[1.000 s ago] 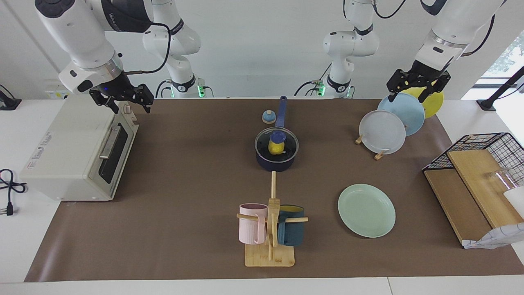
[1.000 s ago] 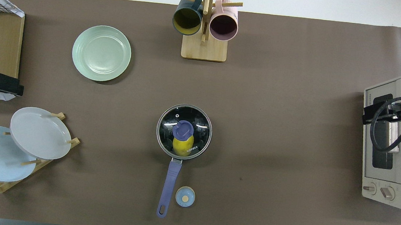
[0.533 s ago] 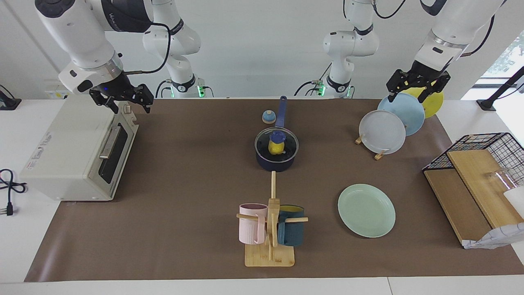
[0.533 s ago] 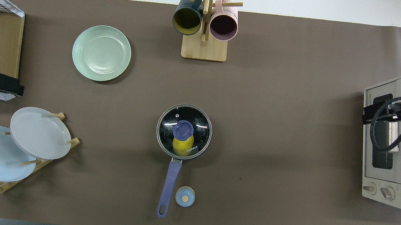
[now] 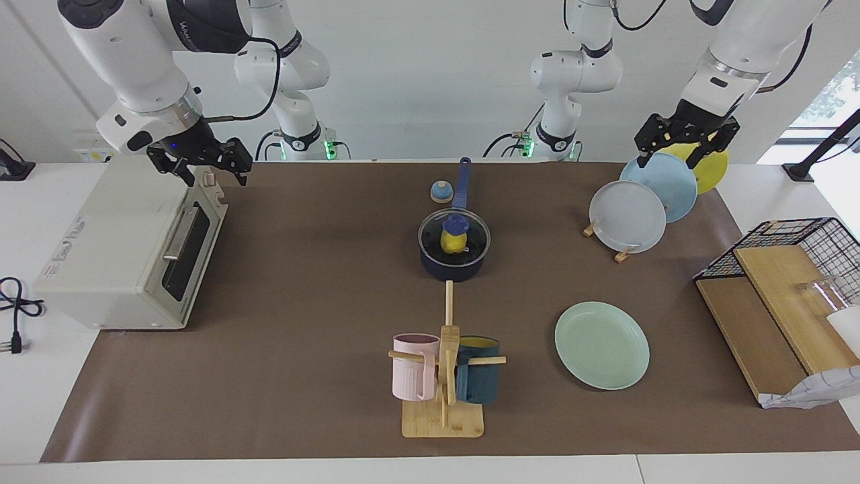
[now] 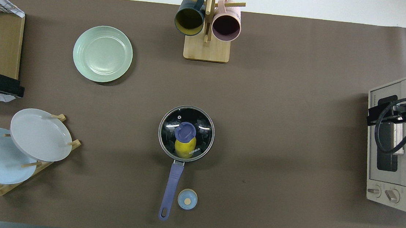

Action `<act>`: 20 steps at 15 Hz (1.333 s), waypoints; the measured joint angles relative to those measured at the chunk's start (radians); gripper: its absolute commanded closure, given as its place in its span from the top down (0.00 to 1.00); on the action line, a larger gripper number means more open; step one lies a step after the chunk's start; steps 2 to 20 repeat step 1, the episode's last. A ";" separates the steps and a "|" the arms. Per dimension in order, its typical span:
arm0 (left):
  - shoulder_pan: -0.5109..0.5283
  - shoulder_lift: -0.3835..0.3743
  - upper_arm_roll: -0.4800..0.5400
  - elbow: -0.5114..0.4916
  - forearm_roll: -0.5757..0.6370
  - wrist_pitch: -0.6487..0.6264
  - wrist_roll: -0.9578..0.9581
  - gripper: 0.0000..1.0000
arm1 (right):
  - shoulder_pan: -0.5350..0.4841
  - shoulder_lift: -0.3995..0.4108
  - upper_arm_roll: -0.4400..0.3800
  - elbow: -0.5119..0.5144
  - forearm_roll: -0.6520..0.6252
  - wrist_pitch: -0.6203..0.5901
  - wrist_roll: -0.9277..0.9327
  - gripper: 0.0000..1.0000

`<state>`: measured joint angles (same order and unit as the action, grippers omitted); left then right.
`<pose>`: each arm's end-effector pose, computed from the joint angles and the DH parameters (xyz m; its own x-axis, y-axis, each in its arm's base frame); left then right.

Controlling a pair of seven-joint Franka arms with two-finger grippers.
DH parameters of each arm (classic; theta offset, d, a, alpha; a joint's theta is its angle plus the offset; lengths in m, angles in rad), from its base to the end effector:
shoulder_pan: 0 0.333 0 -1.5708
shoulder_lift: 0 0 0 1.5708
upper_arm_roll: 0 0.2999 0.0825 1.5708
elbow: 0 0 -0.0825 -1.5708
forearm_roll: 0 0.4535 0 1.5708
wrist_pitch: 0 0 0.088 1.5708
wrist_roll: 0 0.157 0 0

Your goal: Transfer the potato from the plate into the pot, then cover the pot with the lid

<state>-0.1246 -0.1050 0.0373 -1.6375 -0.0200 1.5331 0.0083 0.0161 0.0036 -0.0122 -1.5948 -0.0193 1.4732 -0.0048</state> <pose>0.5863 -0.0537 0.5828 0.9953 -0.0964 0.0007 -0.0964 -0.9951 0.0239 0.6069 -0.0008 0.5358 0.9921 0.0068 -0.1249 0.0092 -0.9998 0.0187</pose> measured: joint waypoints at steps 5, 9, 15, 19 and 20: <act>0.000 0.000 0.000 0.000 0.000 0.000 0.000 1.00 | 0.000 0.000 0.000 0.000 0.000 0.001 0.000 1.00; 0.000 0.000 0.000 0.000 0.000 0.000 0.000 1.00 | 0.000 0.000 0.000 0.000 0.000 0.001 0.000 1.00; 0.000 0.000 0.000 0.000 0.000 0.000 0.000 1.00 | 0.000 0.000 0.000 0.000 0.000 0.001 0.000 1.00; 0.000 0.000 0.000 0.000 0.000 0.000 0.000 1.00 | 0.000 0.000 0.000 0.000 0.000 0.001 0.000 1.00; 0.000 0.000 0.000 0.000 0.000 0.000 0.000 1.00 | 0.000 0.000 0.000 0.000 0.000 0.001 0.000 1.00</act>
